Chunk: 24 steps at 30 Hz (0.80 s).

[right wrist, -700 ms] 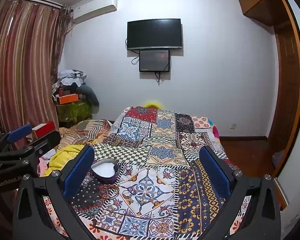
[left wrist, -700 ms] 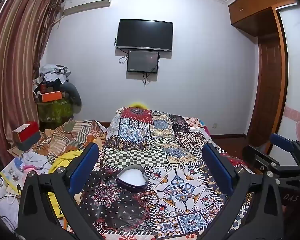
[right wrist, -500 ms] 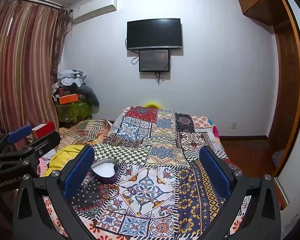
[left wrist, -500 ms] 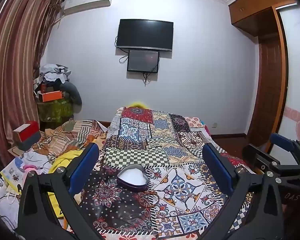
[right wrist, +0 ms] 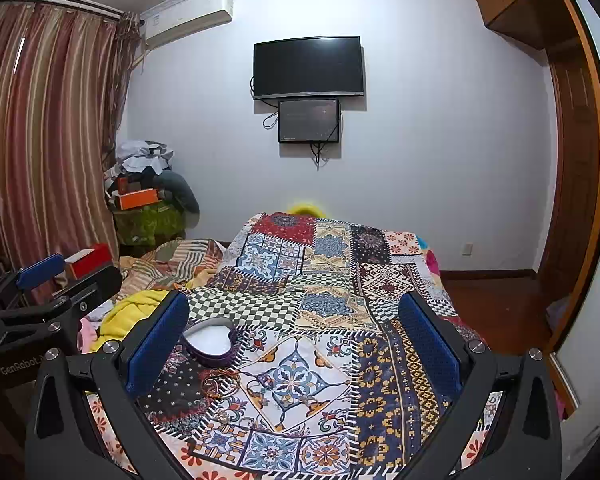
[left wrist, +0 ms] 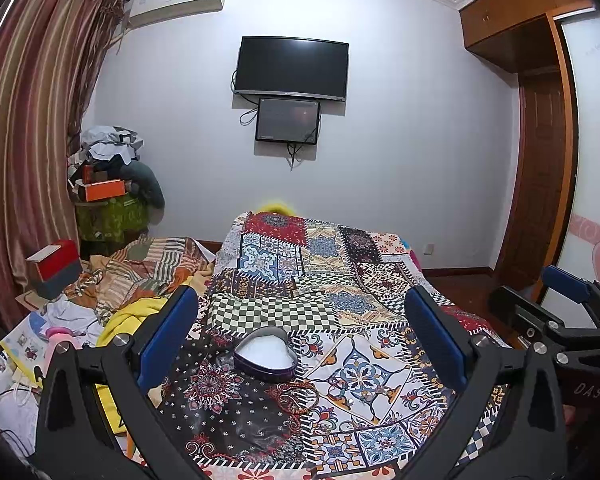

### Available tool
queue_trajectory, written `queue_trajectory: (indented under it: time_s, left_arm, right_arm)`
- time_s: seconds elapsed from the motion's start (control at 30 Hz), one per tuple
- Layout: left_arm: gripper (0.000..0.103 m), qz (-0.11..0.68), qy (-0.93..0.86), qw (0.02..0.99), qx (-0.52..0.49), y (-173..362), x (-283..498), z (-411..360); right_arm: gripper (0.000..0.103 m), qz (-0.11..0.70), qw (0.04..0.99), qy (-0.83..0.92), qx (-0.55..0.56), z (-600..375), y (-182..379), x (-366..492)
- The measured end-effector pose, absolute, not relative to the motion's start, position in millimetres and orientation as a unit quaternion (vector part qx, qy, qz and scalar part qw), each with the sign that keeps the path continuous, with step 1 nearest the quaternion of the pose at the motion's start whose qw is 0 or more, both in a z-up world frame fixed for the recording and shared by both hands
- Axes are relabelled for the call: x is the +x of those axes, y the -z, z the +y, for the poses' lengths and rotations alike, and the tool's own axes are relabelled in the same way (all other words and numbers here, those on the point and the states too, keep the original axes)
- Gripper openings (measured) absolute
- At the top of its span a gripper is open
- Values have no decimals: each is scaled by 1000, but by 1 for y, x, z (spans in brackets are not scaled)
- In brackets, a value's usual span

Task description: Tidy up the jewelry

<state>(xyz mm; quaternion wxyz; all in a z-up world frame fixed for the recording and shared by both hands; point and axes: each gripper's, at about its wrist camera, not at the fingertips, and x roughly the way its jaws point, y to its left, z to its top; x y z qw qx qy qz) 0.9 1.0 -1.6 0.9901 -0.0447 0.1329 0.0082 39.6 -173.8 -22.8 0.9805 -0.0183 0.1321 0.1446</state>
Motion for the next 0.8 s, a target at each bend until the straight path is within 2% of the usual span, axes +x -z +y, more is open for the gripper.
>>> queue_trajectory:
  time_s: [0.8]
  left_arm:
    - [103, 133, -9, 990, -46, 0, 1, 2]
  right_arm:
    - [103, 133, 980, -146, -22, -173, 19, 39]
